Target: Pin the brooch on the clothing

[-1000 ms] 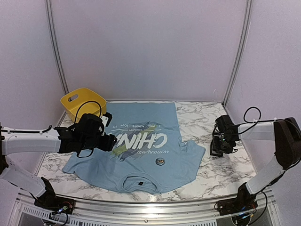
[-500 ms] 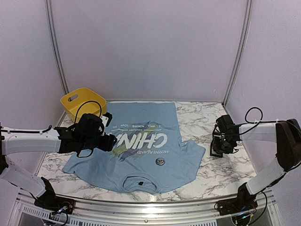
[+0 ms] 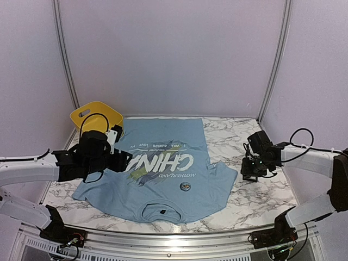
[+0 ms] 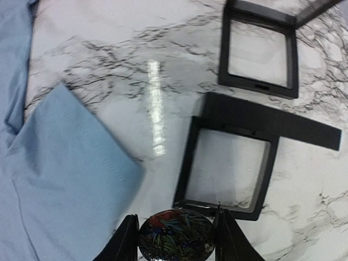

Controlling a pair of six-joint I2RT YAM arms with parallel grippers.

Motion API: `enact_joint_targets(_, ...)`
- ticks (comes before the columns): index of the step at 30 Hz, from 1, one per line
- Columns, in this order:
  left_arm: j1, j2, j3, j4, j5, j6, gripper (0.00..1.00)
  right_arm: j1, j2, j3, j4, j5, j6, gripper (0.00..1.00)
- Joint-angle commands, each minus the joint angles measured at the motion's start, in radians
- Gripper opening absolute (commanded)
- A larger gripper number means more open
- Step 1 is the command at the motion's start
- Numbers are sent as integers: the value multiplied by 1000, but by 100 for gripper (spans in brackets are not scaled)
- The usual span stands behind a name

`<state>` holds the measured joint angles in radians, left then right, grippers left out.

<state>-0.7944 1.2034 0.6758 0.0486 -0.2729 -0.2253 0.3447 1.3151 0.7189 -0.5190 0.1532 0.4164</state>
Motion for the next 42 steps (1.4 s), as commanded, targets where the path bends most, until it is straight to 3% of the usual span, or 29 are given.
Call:
enact_joint_targets(1,-8,-57,-11,93,7,-26,67,70,-99,-4,93,-158,-114,29)
enact_joint_targets(5,-31,-36,29,107,26,-2,67,119,-170,-49,236,-347,-159,25)
enact_joint_targets(8,-82,-17,55,158,67,112,66,138,-160,-32,300,-492,-197,24)
enact_joint_targets(11,-160,-2,54,275,133,400,65,151,-123,18,315,-652,-231,24)
enact_joint_targets(17,-202,51,-31,511,527,958,72,209,-71,125,279,-835,-310,23)
enact_joint_targets(22,-201,193,85,497,660,1178,73,295,-25,187,193,-915,-359,22)
enact_joint_targets(24,-201,234,136,464,713,1230,70,342,-9,209,166,-940,-375,22)
enact_joint_targets(28,-202,263,228,308,812,1313,56,413,3,237,127,-958,-391,22)
enact_joint_targets(33,-222,244,236,233,832,1354,46,457,18,247,125,-960,-387,22)
enact_joint_targets(38,-260,282,340,-18,801,1452,46,491,53,272,113,-964,-387,22)
enact_joint_targets(42,-264,279,348,-29,821,1469,49,510,69,287,106,-955,-395,22)
